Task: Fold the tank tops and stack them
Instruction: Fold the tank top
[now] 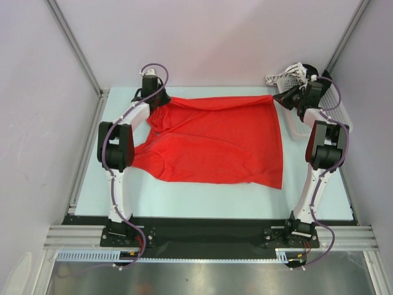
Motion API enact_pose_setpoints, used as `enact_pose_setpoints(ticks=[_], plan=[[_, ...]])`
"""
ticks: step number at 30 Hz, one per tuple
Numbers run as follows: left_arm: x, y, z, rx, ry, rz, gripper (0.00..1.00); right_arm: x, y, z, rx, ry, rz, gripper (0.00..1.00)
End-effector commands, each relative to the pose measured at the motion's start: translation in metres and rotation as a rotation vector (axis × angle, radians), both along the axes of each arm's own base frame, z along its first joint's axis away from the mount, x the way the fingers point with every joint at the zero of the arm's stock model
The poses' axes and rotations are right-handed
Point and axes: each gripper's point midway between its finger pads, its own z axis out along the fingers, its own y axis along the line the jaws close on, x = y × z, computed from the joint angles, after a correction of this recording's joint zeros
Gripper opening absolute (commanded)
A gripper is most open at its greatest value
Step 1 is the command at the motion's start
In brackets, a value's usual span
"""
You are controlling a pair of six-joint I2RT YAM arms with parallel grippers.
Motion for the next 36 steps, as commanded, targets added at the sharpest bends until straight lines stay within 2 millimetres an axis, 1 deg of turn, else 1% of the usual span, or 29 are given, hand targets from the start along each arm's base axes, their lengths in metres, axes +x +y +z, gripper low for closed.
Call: enact_pose_setpoints(ticks=[1, 2, 3, 4, 6, 7, 8, 10, 12, 13, 15, 16, 17, 20, 26, 31, 36], plan=[[-0.02, 0.0, 0.03, -0.012, -0.011, -0.027, 0.0, -0.01, -0.013, 0.022, -0.039, -0.025, -0.044, 0.0], [-0.024, 0.001, 0.033, -0.015, -0.011, -0.018, 0.0, -0.013, -0.014, 0.019, -0.039, -0.01, -0.051, 0.0], [-0.028, 0.003, 0.03, -0.014, -0.003, -0.013, 0.0, -0.017, -0.013, 0.013, -0.041, 0.006, -0.054, 0.0], [-0.033, 0.003, 0.022, -0.016, 0.016, -0.009, 0.0, -0.02, -0.013, 0.015, -0.042, 0.003, -0.055, 0.0], [-0.039, 0.004, 0.021, -0.02, 0.023, -0.008, 0.0, -0.023, -0.012, 0.015, -0.049, 0.004, -0.059, 0.0], [-0.042, 0.004, 0.016, -0.018, 0.035, -0.008, 0.0, -0.026, -0.012, 0.014, -0.052, 0.008, -0.059, 0.0], [-0.044, 0.005, 0.016, -0.019, 0.037, -0.008, 0.0, -0.028, -0.012, 0.012, -0.059, 0.014, -0.062, 0.0], [-0.048, 0.006, 0.01, -0.016, 0.055, -0.009, 0.0, -0.032, -0.01, 0.012, -0.082, 0.024, -0.06, 0.0], [-0.052, 0.006, 0.011, -0.015, 0.057, -0.009, 0.0, -0.034, -0.01, 0.012, -0.117, 0.029, -0.072, 0.0], [-0.056, 0.006, 0.006, -0.015, 0.07, -0.009, 0.0, -0.036, -0.01, 0.011, -0.128, 0.035, -0.076, 0.0], [-0.06, 0.007, 0.008, -0.017, 0.068, -0.009, 0.0, -0.04, -0.011, 0.009, -0.149, 0.056, -0.095, 0.0], [-0.064, 0.007, 0.004, -0.015, 0.08, -0.009, 0.0, -0.043, -0.01, 0.006, -0.159, 0.07, -0.096, 0.0], [-0.066, 0.009, 0.005, -0.014, 0.081, -0.008, 0.0, -0.044, -0.01, 0.007, -0.168, 0.072, -0.105, 0.0], [-0.073, 0.009, 0.001, -0.012, 0.101, -0.01, 0.0, -0.047, -0.01, 0.003, -0.174, 0.092, -0.114, 0.0], [-0.084, 0.009, -0.013, 0.01, 0.143, -0.018, 0.0, -0.056, -0.012, -0.004, -0.194, 0.129, -0.144, 0.0], [-0.095, 0.006, -0.026, 0.03, 0.176, -0.02, 0.01, -0.067, -0.014, -0.012, -0.206, 0.153, -0.167, 0.0], [-0.105, -0.003, -0.036, 0.063, 0.203, -0.032, 0.0, -0.074, -0.015, -0.016, -0.223, 0.163, -0.18, 0.0]])
